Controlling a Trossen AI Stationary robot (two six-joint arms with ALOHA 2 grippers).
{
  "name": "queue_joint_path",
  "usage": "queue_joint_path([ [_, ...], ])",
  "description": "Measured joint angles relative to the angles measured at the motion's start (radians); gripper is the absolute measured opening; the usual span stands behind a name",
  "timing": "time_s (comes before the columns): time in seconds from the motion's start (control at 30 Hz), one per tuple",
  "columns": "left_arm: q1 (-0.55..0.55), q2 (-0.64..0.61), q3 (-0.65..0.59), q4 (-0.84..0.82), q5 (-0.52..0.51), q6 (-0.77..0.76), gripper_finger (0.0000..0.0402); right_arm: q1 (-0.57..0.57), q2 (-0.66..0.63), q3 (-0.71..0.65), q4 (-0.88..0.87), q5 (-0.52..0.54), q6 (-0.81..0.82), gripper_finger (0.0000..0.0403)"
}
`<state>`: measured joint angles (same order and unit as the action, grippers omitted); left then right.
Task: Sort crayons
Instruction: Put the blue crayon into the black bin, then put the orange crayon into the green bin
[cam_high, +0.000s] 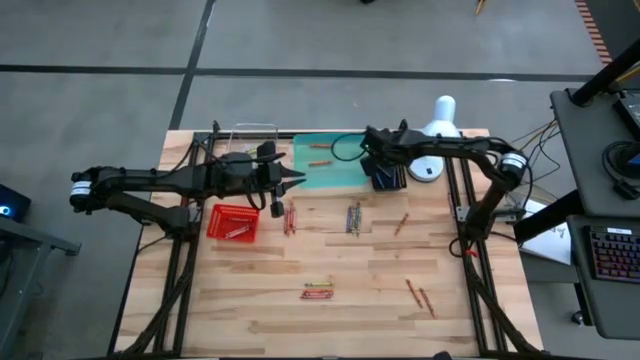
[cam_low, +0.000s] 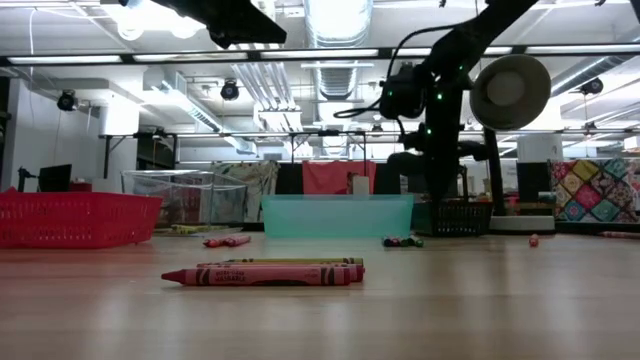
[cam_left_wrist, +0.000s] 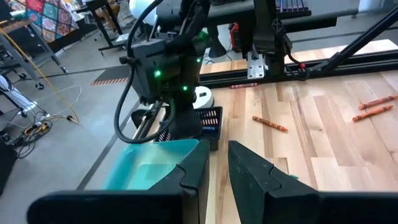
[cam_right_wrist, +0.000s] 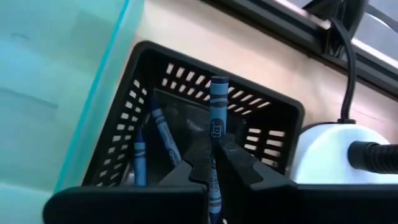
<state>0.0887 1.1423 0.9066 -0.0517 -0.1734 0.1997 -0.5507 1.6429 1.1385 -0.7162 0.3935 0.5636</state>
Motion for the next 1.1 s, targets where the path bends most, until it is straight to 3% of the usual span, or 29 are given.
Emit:
queue_joint_path([
  [0.2, 0.0, 0.0, 0.0, -0.001, 0.0, 0.0, 0.0043, 0.0, 0.023, 0.0, 0.021, 0.0, -0.006, 0.0021],
  [0.63, 0.0, 0.0, 0.0, -0.018, 0.0, -0.003, 0.0043, 0.01, 0.011, 0.0, 0.033, -0.012, -0.006, 0.0097],
  [1.1, 0.0, 0.002, 0.0, -0.016, 0.0, -0.03, 0.0043, 0.196, -0.166, 0.0, 0.037, -0.03, -0.001, 0.0083],
])
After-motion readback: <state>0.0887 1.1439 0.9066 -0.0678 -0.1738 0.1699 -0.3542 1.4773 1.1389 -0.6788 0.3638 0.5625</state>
